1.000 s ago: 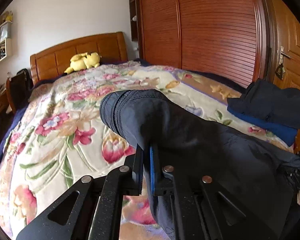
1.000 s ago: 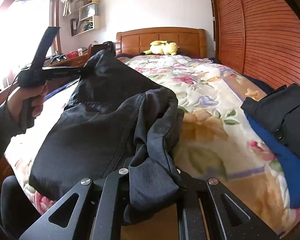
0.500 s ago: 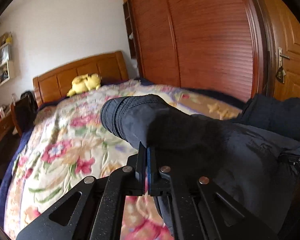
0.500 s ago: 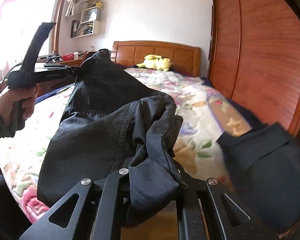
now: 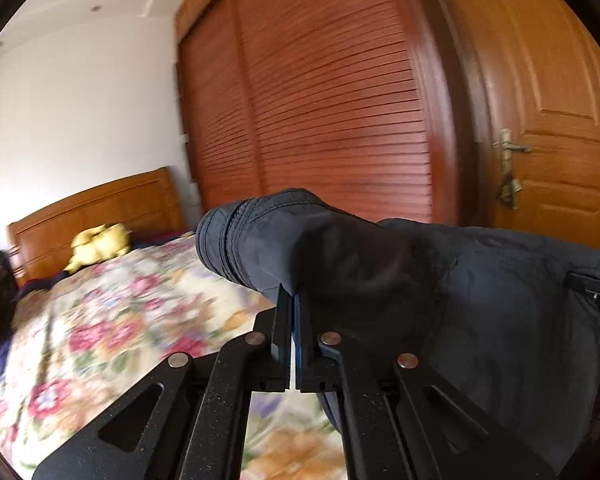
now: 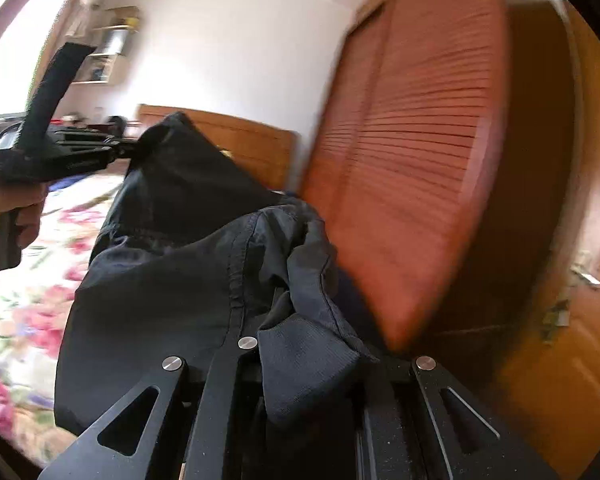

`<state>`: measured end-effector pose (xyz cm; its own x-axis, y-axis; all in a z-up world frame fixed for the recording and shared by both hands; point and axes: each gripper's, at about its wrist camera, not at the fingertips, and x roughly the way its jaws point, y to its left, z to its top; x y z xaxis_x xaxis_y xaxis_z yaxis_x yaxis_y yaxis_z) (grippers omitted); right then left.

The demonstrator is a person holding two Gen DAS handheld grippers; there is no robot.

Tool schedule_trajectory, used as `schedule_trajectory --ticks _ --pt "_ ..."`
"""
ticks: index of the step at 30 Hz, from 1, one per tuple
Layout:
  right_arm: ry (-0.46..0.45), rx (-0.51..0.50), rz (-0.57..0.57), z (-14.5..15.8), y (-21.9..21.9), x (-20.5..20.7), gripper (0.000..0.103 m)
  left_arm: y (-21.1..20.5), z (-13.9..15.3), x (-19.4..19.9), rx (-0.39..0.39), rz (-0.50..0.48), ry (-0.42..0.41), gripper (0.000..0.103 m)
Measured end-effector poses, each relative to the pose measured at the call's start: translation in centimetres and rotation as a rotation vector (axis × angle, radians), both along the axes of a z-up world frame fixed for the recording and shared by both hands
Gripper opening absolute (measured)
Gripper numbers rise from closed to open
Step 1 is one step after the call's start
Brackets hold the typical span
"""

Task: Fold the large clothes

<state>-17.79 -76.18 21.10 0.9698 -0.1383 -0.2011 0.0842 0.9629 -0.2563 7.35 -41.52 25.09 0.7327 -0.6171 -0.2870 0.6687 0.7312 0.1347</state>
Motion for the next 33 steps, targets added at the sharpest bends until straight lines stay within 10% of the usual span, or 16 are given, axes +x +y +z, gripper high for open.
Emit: schedule_trajectory --ticks 8,16,20,25,33 --pt "0.127 0.021 -0.243 -3.1 -9.6 -0.8 0.01 -11.8 -7.0 1.5 0.081 -0.098 0.121 0.001" --pt "0.202 0.136 -0.28 -9.3 -11.2 0.0 0.015 -10.1 -11.6 3.2 0.112 -0.053 0.201 0.004" --pt "0.183 0.179 -0.308 -8.9 -11.8 -0.9 0.026 -7.7 -10.6 2.1 0.07 -0.093 0.219 0.036" --pt "0.126 0.228 -0.324 -9.0 -12.6 -1.0 0.071 -3.4 -9.8 -1.4 0.023 -0.135 0.208 0.078" --pt "0.054 0.176 -0.32 -7.4 -7.3 -1.9 0.087 5.9 -8.0 -5.8 0.004 -0.081 0.148 0.087"
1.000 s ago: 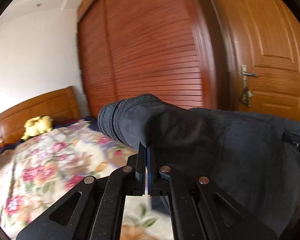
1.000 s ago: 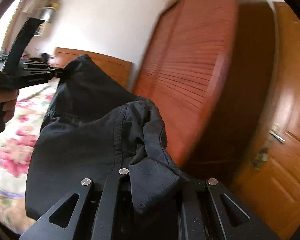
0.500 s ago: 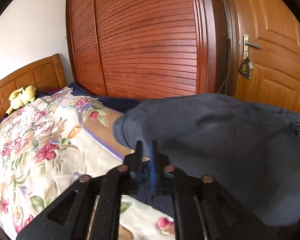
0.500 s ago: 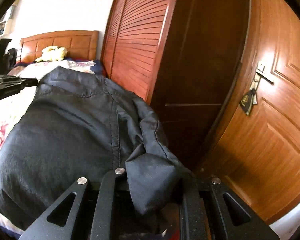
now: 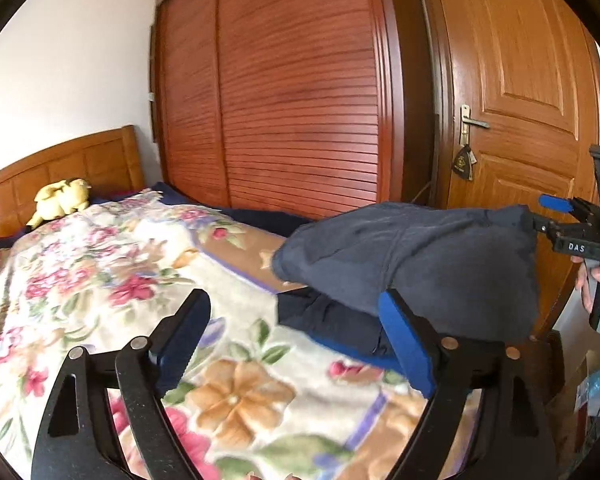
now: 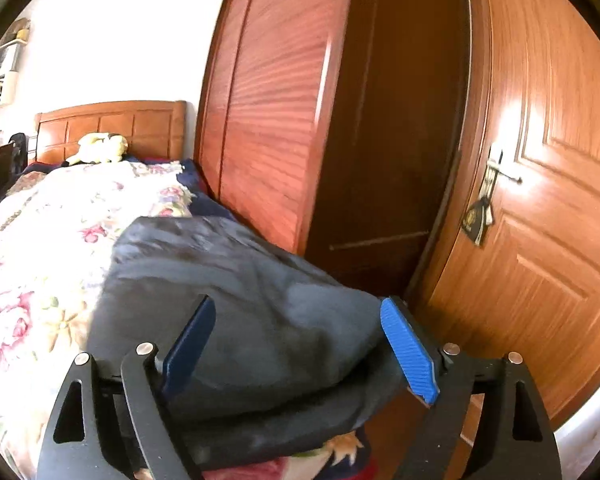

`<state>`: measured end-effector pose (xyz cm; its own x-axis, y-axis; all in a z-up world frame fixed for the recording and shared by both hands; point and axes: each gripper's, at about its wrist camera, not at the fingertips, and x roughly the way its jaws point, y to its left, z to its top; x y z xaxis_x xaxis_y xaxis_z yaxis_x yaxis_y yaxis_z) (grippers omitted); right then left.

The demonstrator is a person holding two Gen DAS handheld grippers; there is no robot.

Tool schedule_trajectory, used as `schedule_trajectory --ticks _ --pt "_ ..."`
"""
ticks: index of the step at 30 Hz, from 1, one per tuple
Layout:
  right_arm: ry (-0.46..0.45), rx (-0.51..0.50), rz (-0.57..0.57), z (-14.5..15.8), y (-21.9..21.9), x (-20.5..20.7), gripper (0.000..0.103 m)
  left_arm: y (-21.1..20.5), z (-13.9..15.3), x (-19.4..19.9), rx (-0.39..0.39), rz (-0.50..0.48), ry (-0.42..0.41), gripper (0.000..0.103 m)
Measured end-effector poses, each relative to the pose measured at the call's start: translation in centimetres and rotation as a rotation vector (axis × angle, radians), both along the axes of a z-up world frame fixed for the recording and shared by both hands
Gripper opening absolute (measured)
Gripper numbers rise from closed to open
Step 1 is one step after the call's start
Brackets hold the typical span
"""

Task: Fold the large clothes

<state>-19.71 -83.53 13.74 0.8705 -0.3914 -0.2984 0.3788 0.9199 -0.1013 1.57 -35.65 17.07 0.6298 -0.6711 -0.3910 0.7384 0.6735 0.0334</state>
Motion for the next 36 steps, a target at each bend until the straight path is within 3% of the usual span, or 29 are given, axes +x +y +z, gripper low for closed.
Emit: schedule_trajectory --ticks 9,21,29,36 --pt "-0.068 0.019 0.195 -0.5 10.0 -2.4 0.09 10.9 -0.4 -3.8 -0.018 0.159 -0.016 0.087" --pt "-0.067 0.084 0.512 -5.0 25.5 -1.0 0.092 22.9 -4.5 -6.2 0.022 0.4 -0.056 0.087" --pt "-0.074 0.114 0.627 -6.6 31.0 0.3 0.092 28.2 -7.9 -5.4 -0.004 0.509 -0.043 0.087" --pt "-0.082 0.112 0.649 -8.2 33.3 3.5 0.092 31.9 -11.4 -3.8 -0.044 0.602 0.012 0.087"
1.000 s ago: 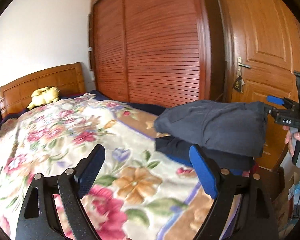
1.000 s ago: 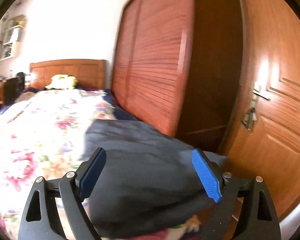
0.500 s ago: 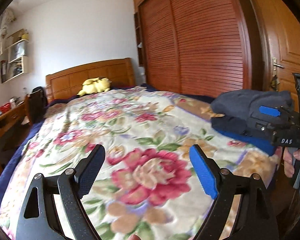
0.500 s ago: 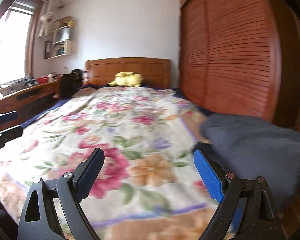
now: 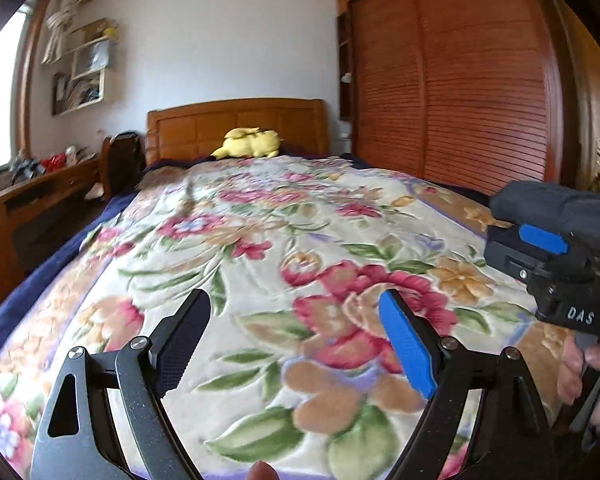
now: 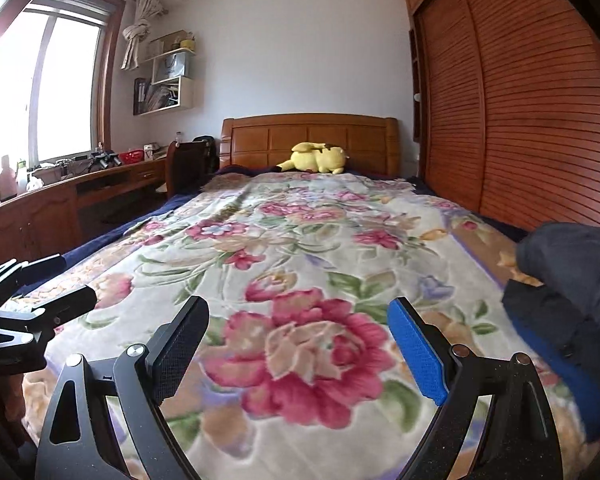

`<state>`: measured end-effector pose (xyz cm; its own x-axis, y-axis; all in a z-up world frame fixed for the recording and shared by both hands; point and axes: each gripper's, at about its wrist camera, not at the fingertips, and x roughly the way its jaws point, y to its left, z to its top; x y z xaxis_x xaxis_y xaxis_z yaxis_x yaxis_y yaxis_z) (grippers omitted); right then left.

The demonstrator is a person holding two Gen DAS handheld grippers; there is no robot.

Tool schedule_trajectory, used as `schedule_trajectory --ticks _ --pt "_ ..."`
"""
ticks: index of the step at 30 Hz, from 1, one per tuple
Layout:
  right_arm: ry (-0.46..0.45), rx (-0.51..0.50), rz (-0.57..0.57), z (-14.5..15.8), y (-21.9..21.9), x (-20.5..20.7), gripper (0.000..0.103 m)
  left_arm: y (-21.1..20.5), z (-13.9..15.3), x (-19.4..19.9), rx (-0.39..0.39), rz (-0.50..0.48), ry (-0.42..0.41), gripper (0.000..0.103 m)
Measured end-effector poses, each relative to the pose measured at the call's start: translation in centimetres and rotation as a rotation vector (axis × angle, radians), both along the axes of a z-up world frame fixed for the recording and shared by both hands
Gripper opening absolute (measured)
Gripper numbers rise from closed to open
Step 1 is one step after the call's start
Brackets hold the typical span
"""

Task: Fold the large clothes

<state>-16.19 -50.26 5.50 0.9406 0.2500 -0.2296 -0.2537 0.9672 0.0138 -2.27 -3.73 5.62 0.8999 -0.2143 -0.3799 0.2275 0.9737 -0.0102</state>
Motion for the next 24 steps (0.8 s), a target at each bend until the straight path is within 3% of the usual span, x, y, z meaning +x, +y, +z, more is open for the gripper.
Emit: schedule_trajectory --ticks 15,24 --pt "-0.024 -0.022 0.015 -3.5 3.8 4.7 0.092 4.2 -4.4 3.1 0.017 0.156 0.001 0.087" --pt "-0.013 -0.03 0.03 -4.1 5.1 5.3 0.092 5.2 -5.0 3.1 0.01 0.158 0.002 0.087"
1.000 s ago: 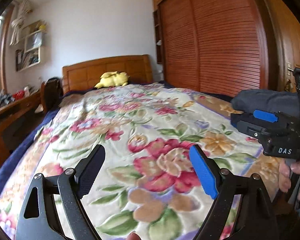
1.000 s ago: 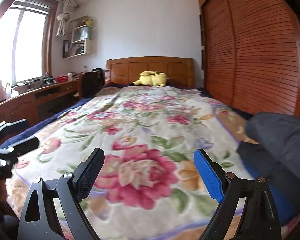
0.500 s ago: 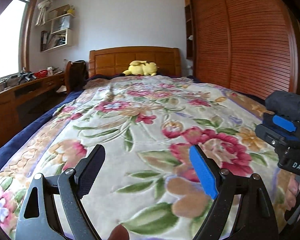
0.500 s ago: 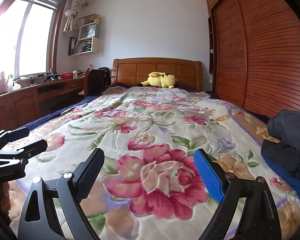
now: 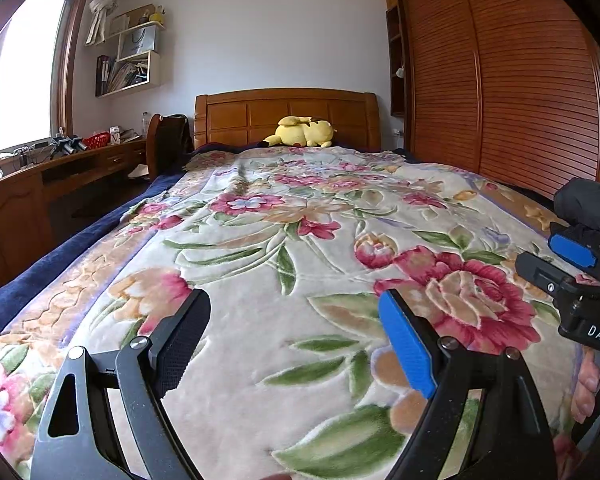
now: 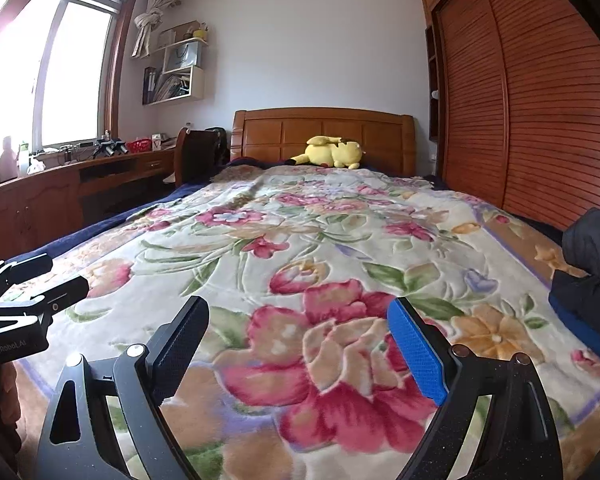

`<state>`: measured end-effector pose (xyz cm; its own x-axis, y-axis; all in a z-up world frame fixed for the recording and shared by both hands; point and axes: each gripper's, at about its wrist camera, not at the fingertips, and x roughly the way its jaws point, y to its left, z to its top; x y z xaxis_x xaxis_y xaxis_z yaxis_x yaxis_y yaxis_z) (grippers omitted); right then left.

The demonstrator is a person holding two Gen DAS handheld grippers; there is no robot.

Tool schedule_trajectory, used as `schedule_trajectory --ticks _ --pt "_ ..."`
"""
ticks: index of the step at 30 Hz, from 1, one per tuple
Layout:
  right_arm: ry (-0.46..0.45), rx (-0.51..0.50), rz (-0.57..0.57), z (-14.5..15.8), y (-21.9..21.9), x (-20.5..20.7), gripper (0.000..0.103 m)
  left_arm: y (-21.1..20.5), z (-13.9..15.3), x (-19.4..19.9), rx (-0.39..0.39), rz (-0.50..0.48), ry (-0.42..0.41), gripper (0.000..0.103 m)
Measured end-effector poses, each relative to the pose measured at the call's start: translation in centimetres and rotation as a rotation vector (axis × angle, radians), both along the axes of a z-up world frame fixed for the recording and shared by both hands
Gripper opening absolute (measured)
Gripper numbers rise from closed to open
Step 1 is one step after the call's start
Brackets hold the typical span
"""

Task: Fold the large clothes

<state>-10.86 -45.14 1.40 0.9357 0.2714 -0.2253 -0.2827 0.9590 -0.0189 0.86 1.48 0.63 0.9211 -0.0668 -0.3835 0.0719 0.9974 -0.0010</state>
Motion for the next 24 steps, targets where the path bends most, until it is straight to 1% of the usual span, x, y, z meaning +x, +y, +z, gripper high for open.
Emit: schedule_trajectory --ticks 12,24 --pt "0.001 -0.005 -0.002 -0.37 0.31 -0.24 0.092 0.23 -0.18 -0.09 -0.012 -0.001 0.001 0.087" --pt "-0.004 -0.002 -0.003 -0.39 0.18 -0.14 0.092 -0.03 -0.28 -0.23 -0.004 -0.001 0.01 0.087"
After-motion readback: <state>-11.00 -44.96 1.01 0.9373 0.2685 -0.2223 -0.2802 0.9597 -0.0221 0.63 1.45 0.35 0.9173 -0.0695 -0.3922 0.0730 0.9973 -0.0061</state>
